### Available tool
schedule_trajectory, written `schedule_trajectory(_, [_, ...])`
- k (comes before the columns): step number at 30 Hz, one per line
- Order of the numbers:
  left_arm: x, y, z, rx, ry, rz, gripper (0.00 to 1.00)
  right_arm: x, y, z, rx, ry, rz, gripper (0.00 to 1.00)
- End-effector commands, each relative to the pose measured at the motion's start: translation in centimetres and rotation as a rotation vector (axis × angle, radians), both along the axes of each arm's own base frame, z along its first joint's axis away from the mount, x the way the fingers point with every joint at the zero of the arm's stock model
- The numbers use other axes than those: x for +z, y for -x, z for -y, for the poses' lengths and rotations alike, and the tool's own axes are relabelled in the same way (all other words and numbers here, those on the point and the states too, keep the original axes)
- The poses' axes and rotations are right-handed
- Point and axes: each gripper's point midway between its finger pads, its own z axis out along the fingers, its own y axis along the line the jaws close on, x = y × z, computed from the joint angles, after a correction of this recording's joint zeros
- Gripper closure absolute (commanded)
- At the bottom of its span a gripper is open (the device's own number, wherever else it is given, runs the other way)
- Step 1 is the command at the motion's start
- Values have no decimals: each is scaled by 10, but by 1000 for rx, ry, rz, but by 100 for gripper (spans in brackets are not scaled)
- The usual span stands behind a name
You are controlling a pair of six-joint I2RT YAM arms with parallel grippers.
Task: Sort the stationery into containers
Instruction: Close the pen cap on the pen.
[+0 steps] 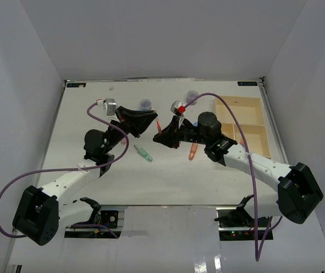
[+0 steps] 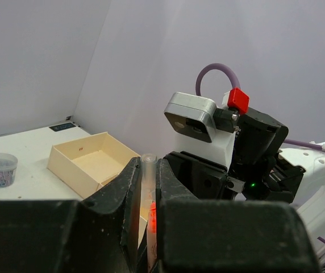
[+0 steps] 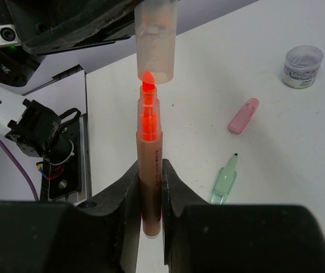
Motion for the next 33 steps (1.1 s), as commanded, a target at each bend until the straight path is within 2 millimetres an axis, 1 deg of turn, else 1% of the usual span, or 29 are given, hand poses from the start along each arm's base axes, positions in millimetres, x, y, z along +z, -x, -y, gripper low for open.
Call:
schedule_trajectory(1, [1,1,-1,-6,7,6,100,40,-1,-1,-9,-85,106,92])
schedule_trajectory(10, [-2,1,2,-26,5,-14,100,41,-3,1,-26,-93,113,92])
schedule_trajectory(22, [-8,3,6,-64,5,-24,99,60,-4,1,-37,-144,154,92])
schedule_trajectory(33, [-11,5,11,-94,-10,-33,99,64,-6,1,-37,-153,173,92])
